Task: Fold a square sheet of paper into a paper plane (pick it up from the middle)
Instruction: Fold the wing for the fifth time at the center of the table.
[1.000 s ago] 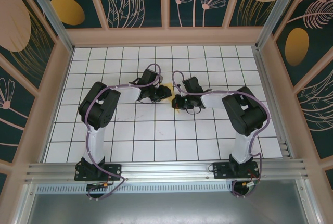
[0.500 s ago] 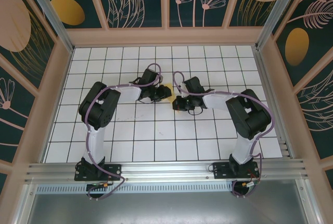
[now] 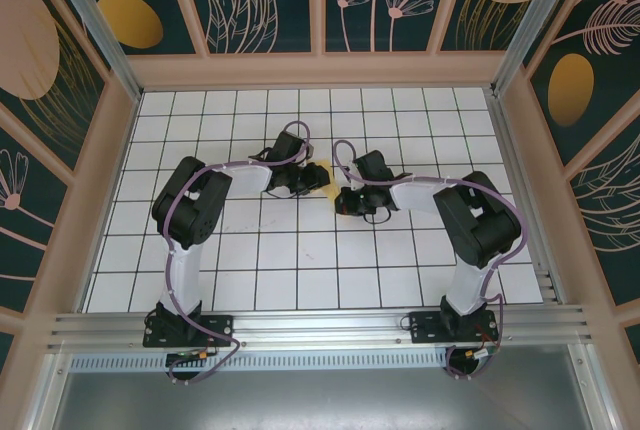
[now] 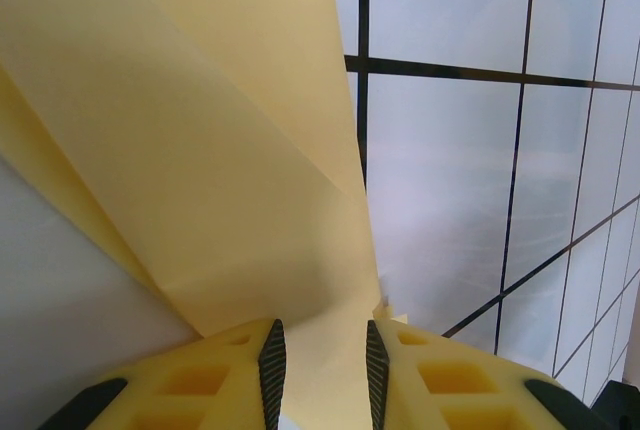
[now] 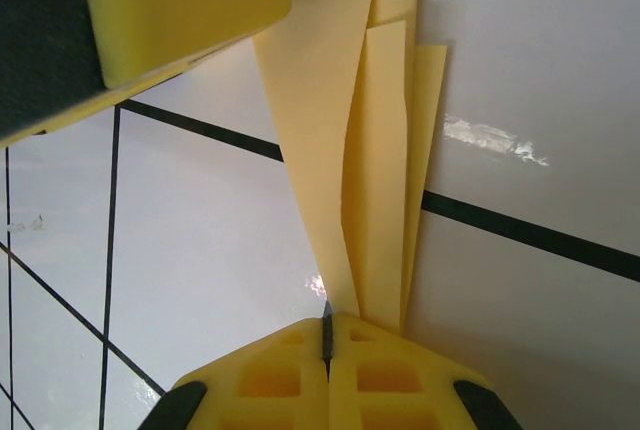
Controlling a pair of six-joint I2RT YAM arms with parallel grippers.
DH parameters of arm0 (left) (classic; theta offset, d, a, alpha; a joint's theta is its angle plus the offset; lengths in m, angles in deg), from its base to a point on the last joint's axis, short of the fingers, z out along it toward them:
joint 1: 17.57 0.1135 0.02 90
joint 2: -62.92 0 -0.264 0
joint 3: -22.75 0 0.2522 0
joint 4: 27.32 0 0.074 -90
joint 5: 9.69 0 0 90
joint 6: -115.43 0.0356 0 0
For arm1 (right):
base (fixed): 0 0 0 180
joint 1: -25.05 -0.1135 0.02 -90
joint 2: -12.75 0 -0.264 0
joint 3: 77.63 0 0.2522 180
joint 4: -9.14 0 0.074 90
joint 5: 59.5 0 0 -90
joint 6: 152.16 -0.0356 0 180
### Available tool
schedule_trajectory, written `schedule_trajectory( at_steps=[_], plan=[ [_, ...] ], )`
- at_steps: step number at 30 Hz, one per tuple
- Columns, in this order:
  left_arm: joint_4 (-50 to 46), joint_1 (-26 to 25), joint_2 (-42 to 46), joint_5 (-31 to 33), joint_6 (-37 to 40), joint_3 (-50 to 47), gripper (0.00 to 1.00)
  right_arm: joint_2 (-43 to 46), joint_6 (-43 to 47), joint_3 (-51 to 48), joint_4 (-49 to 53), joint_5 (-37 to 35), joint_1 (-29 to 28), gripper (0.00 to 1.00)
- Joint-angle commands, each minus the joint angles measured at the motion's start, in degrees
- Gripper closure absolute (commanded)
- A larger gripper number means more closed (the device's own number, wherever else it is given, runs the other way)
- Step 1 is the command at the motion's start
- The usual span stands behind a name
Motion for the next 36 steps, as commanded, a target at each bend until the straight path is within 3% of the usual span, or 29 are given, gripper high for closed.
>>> schedule_trajectory(
  at_steps=[1, 10, 17, 36],
  plan=[
    [-4.96, 1.19, -3.48, 8.67, 2.63, -0.21, 0.69, 1.15, -0.02, -1.27, 3.12, -2.35, 1.84, 0.97],
    [-5.21, 1.19, -3.65, 8.73, 2.80, 0.04, 0.69, 5.25, 1.89, 1.96, 5.27, -3.05, 0.87, 0.95],
    [-5.23, 1.19, -3.47, 8.73, 2.95, -0.17, 0.69, 3.32, 2.77, 1.78, 5.27, -7.08, -0.27, 0.80],
    [-5.67, 1.22, -3.87, 8.55, 3.17, 0.36, 0.69, -0.93, 7.15, 3.33, 3.53, -5.12, -0.44, 0.76]
  ],
)
